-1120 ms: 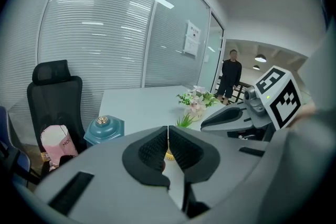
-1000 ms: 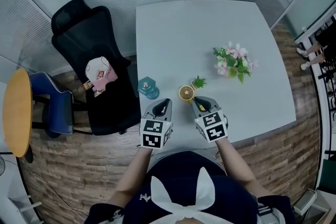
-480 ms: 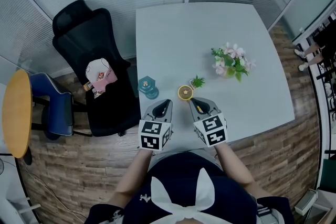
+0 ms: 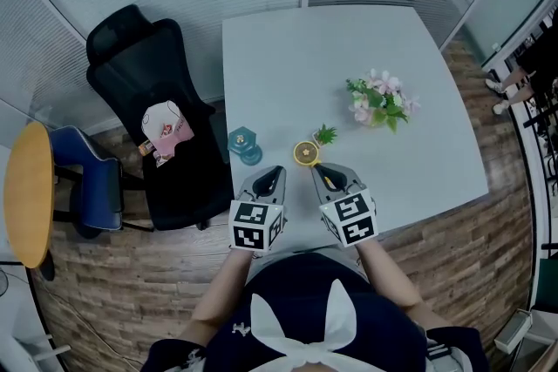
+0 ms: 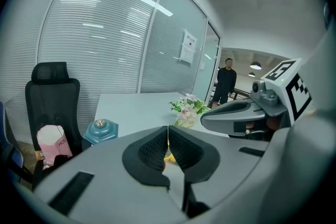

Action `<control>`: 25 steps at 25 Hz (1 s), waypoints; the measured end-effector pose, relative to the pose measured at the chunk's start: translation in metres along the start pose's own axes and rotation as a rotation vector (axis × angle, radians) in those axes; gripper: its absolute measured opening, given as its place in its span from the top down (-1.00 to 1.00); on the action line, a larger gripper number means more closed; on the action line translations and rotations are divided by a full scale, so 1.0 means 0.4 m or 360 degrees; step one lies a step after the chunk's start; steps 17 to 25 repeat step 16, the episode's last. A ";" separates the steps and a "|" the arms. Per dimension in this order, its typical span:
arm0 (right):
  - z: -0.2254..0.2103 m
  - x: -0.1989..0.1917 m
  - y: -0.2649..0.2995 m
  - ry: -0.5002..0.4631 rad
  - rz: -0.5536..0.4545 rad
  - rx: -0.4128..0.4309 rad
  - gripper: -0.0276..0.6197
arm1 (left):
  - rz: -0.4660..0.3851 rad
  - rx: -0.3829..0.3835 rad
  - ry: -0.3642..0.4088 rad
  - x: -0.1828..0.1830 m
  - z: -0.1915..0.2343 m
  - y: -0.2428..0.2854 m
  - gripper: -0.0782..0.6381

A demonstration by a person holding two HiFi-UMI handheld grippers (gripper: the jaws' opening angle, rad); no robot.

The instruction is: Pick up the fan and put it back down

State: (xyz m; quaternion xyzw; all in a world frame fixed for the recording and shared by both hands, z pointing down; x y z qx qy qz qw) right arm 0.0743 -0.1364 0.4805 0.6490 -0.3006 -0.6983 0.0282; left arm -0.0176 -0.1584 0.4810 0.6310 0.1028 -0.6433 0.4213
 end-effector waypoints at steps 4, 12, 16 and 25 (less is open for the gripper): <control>0.005 -0.002 -0.014 -0.0001 -0.0007 -0.0016 0.91 | -0.0002 -0.0009 0.0009 -0.002 -0.009 -0.008 0.71; 0.010 -0.008 -0.041 0.0040 -0.0013 -0.0039 0.91 | -0.0022 -0.0029 0.0039 0.002 -0.028 -0.025 0.71; 0.010 -0.008 -0.056 0.0031 -0.0026 -0.0062 0.91 | -0.0031 -0.0029 0.0064 0.004 -0.034 -0.036 0.71; 0.010 -0.008 -0.056 0.0031 -0.0026 -0.0062 0.91 | -0.0031 -0.0029 0.0064 0.004 -0.034 -0.036 0.71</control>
Point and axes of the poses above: the fingertips, and each gripper's own axes: y forward along the fingers, z to its left, x out of its top, the point moved 2 cm from there along -y, backward along the fingers, and after that the axes turned 3 degrees about -z, right-handed, at the moved point
